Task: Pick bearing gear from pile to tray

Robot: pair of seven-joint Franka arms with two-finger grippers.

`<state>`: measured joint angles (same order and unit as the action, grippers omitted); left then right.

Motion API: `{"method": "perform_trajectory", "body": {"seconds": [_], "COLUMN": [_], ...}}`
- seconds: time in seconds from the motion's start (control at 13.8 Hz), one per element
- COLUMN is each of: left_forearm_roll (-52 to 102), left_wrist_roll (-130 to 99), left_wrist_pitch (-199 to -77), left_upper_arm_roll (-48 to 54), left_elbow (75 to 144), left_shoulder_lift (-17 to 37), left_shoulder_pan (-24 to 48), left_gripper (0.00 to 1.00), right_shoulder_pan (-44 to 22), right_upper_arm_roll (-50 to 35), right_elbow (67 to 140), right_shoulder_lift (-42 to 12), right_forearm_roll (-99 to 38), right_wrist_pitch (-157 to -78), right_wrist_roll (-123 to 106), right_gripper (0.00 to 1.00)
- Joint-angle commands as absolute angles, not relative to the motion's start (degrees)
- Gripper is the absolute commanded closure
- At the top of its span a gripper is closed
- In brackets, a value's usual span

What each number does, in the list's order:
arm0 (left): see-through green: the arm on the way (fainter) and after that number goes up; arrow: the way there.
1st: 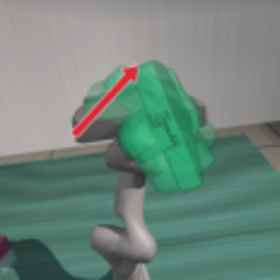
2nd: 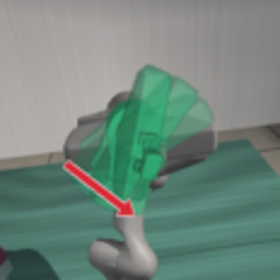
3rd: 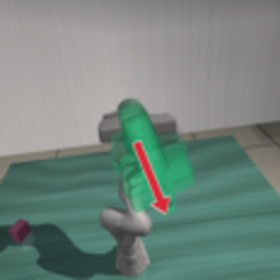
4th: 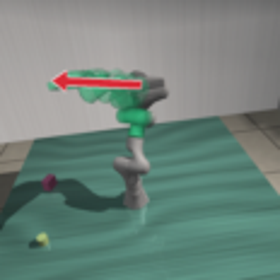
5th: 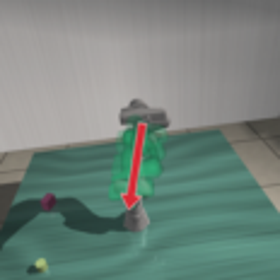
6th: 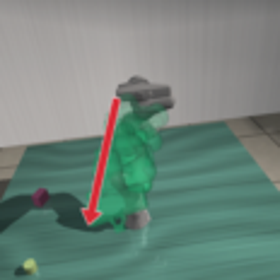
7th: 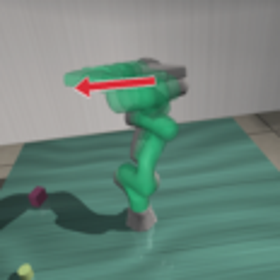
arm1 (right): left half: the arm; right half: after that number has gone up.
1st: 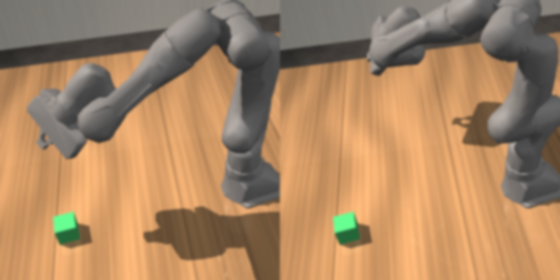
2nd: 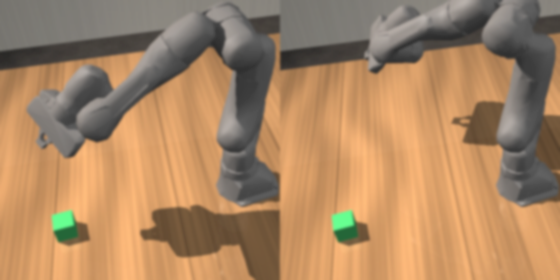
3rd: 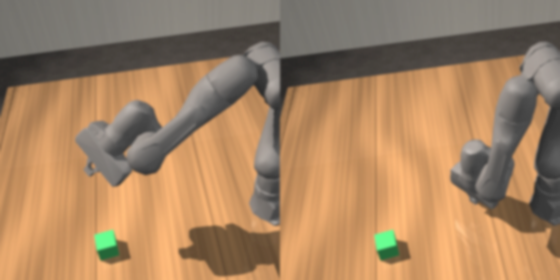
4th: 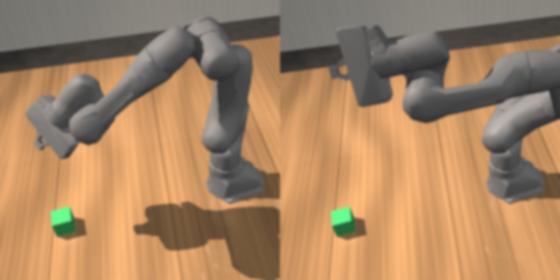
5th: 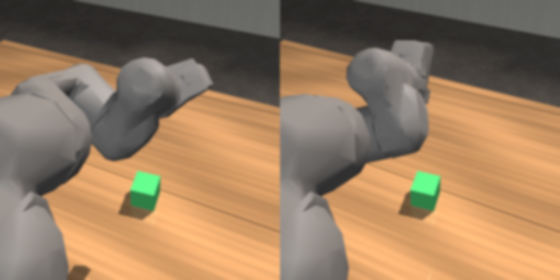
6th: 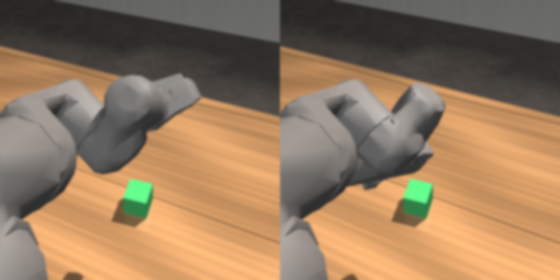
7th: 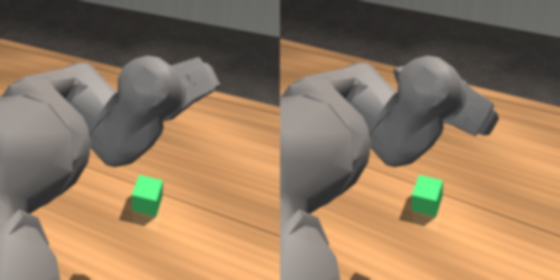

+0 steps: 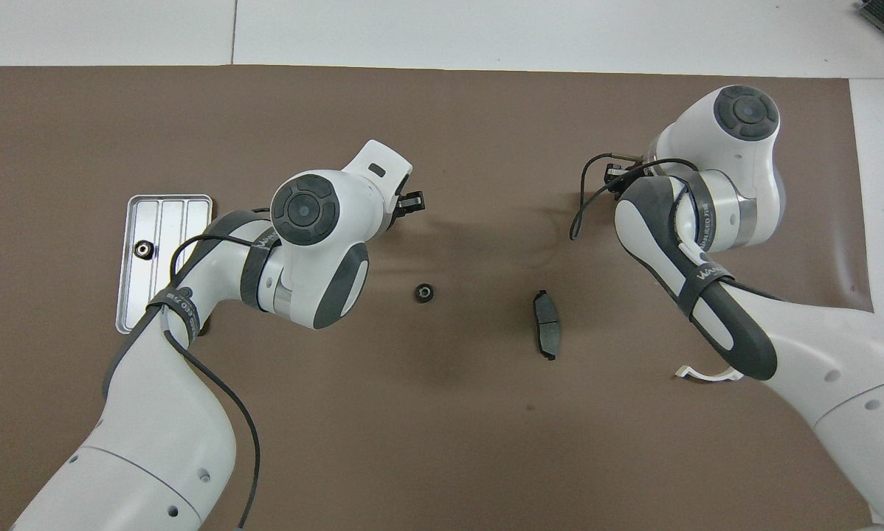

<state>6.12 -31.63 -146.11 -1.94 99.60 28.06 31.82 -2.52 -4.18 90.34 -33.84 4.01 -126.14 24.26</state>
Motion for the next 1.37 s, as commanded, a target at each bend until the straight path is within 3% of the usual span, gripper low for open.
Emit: {"method": "perform_trajectory", "body": {"seconds": [0.0,0.29,0.36,0.51,0.8,1.3], "left_forearm_roll": [5.7,5.4,5.4,5.4,5.3,5.3], "left_wrist_roll": [-31.5,-31.6,-31.5,-31.4,-31.4,-31.3], "left_wrist_pitch": [-141.7,-137.6,-136.9,-135.0,-130.5,-129.8], "left_upper_arm_roll": [-1.8,-1.9,-2.0,-2.0,-2.0,-2.0], "left_elbow": [98.6,101.9,102.6,103.1,103.0,104.2], "left_shoulder_lift": [28.7,26.8,26.5,25.9,25.3,24.6], "left_shoulder_pan": [34.9,38.0,38.1,38.4,39.5,40.6], "left_gripper": [0.35,0.35,0.36,0.38,0.42,0.53], "right_shoulder_pan": [-1.2,-1.1,-1.0,-1.4,-2.0,-3.3], "right_upper_arm_roll": [-5.1,-5.1,-5.1,-5.2,-5.2,-5.4], "right_elbow": [90.4,90.6,90.5,90.3,90.0,91.4], "right_shoulder_lift": [-34.6,-34.6,-34.6,-34.5,-33.4,-26.9], "right_forearm_roll": [3.2,3.2,3.2,3.1,3.0,2.9], "right_wrist_pitch": [-128.1,-128.1,-128.0,-127.4,-126.7,-119.9], "right_wrist_roll": [22.3,22.4,22.4,22.6,22.9,23.6], "right_gripper": [0.68,0.68,0.74,1.0,1.0,1.0]}}
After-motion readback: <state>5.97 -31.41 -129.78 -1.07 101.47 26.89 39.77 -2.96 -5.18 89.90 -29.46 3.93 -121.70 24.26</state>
